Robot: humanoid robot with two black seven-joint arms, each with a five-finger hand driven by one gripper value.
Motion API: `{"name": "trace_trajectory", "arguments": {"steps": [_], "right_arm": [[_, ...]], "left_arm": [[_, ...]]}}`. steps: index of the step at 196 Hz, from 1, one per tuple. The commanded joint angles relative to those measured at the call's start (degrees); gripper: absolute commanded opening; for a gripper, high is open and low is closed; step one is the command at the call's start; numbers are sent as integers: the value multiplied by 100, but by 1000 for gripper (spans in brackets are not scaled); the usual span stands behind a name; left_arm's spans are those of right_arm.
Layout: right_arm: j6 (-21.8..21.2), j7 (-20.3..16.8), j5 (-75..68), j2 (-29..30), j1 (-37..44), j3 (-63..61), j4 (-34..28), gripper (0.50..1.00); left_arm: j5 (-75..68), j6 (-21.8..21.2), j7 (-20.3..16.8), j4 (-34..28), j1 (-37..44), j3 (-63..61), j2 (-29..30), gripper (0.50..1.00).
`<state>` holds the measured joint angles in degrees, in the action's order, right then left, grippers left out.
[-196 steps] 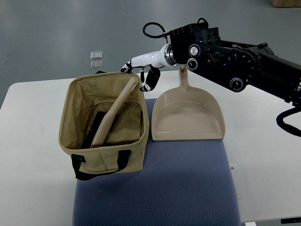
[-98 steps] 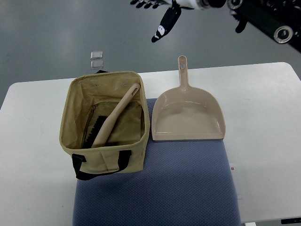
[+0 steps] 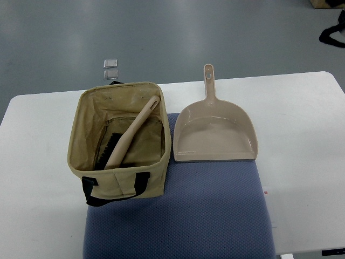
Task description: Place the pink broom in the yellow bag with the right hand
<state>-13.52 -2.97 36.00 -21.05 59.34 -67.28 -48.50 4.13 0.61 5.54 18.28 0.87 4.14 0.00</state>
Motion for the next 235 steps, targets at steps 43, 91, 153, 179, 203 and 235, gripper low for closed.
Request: {"name": "trace_trajectory", "arguments": {"steps": [43, 91, 153, 179, 203, 235], "right_arm": [[666, 1457, -2106, 356, -1434, -145, 7, 928], [675, 1598, -2265, 1024, -1891, -154, 192, 930], [693, 1607, -2273, 1130, -1962, -154, 376, 930], [649, 1615, -2273, 1209, -2023, -163, 385, 930], [631, 1782, -2273, 1226, -2058, -207, 385, 930], [605, 1993, -2273, 1385, -2164, -339, 385, 930]], "left_arm": [[1, 0, 0, 0, 1, 0, 0, 1000], [1, -9, 0, 0, 1, 0, 0, 1000], [9, -17, 0, 0, 1, -9, 0, 1000], [9, -26, 0, -9, 1, -9, 0, 1000], [9, -35, 0, -9, 1, -9, 0, 1000], [9, -44, 0, 0, 1, -9, 0, 1000]]}}
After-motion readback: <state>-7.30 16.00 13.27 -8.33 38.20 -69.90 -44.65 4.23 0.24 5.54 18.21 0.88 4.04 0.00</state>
